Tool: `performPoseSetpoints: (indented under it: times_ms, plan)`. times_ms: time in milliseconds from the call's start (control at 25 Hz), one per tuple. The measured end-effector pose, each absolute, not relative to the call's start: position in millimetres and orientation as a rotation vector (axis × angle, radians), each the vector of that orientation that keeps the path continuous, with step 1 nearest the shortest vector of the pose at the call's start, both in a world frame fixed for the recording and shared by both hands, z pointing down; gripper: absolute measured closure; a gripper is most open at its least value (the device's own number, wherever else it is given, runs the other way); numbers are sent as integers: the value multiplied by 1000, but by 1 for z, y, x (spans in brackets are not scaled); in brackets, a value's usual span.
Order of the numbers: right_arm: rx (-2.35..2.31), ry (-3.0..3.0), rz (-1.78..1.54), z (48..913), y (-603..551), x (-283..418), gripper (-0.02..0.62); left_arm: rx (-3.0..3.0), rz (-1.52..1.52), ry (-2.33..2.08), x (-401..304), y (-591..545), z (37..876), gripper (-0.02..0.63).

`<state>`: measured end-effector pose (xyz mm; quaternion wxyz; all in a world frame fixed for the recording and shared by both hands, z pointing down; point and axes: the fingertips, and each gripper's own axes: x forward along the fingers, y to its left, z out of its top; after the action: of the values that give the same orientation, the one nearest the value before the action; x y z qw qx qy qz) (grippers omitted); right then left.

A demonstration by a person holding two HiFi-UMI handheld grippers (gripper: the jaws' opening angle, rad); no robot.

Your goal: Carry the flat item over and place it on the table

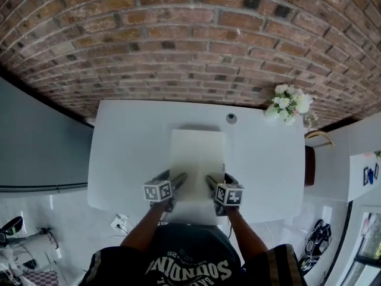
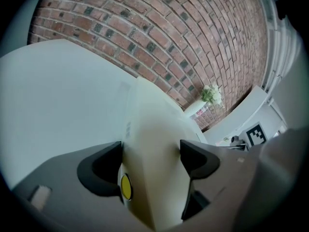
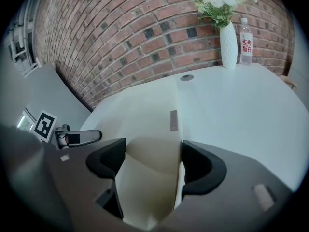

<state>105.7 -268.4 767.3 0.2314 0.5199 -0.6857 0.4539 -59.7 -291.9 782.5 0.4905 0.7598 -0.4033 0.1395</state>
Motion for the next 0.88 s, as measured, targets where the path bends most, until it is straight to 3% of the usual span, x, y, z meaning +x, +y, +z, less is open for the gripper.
performPoseSetpoints:
  times_ms: [360,520,600,680,800,880]
  plan:
    - [1430,-1929,1223,761,-269,109,219,1901,345,-978,-59,-293,774,207]
    - [1500,-1954,1134,744,-274,116,270,1952,340,-996,-64,-296,758,209]
    - [1537,-1965,1079,733,-278,120,329,1988,370,-1014,-67,-298,751,222]
    - [1569,-1976,1020,723,-282,125,398,2048,433,-1047,-70,-300,743,282]
    - [1596,-1963,944,712,-282,130,579,2143,479,-1097,-74,-304,725,403]
    - [1588,-1967,918,708,-281,127,595,2185,469,-1114,-75,-306,712,474]
